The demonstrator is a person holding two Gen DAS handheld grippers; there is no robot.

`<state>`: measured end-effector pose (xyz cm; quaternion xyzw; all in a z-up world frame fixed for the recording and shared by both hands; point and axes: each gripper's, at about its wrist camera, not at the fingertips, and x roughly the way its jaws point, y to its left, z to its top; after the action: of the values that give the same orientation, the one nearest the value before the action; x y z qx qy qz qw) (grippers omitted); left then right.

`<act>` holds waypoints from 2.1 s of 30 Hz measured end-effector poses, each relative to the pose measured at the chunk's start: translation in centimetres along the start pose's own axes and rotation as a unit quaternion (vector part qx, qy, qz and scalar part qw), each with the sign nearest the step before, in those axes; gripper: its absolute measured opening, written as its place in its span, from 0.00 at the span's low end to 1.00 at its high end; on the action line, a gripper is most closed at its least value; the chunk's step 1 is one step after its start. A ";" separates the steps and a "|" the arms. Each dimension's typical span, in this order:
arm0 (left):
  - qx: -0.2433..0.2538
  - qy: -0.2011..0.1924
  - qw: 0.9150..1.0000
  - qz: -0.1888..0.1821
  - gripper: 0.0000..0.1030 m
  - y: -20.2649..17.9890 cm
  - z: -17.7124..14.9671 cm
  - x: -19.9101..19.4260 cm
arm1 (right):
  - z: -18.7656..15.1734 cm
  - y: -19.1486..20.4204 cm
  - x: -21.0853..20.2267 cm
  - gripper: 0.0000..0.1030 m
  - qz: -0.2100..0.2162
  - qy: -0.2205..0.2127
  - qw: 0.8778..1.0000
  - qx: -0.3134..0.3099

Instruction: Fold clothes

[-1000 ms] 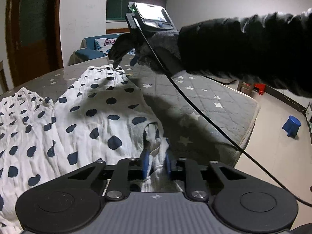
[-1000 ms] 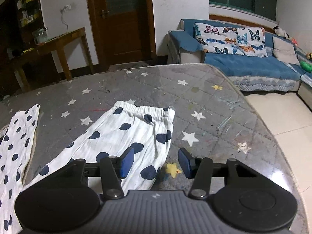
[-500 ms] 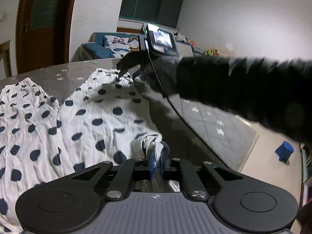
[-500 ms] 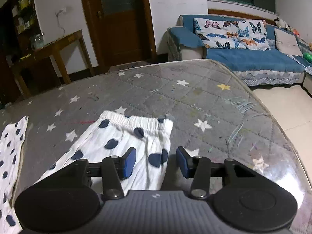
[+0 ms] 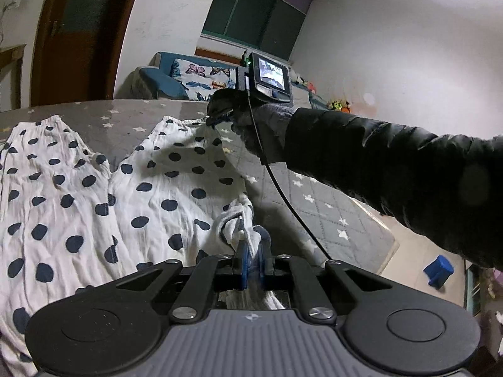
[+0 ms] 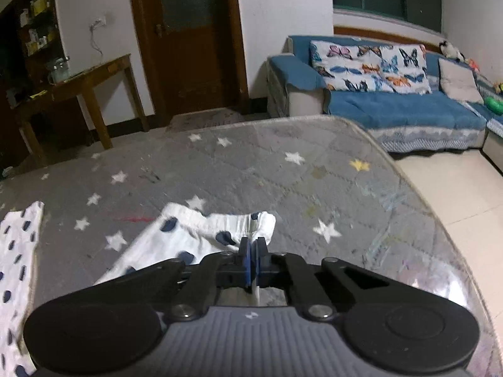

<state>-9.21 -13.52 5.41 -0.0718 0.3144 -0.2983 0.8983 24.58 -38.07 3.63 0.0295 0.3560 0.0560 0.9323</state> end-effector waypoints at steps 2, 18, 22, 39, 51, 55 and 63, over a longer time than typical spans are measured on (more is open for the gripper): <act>-0.007 -0.009 1.000 -0.003 0.07 0.4 0.1 -0.9 | 0.8 0.9 -0.8 0.02 0.006 -0.008 1.000 -0.006; -0.141 -0.090 0.985 0.051 0.07 6.8 -2.1 -11.3 | 7.0 19.3 -4.7 0.00 0.095 -0.060 0.989 -0.097; -0.170 -0.079 0.980 0.063 0.07 8.1 -2.9 -12.1 | 6.2 23.2 -4.1 0.01 0.113 -0.044 0.985 -0.121; -0.133 -0.055 0.989 0.024 0.07 6.9 -3.8 -10.1 | -4.1 20.4 0.6 0.33 0.034 0.050 0.970 -0.234; -0.129 -0.069 0.989 0.010 0.07 6.5 -3.5 -10.7 | 0.2 18.1 -1.2 0.05 0.040 0.001 0.988 -0.147; -0.141 -0.088 0.986 -0.001 0.07 7.0 -3.3 -11.9 | 4.3 19.7 -3.7 0.05 0.068 -0.037 0.990 -0.120; -0.211 -0.112 0.971 0.024 0.07 10.0 -4.4 -14.0 | 6.3 29.4 -2.4 0.05 0.120 -0.052 0.979 -0.156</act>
<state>-15.72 3.04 6.06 -0.2850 0.2688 -0.1939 0.8994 24.55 -9.31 12.67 -0.0705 0.2882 0.2209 0.9291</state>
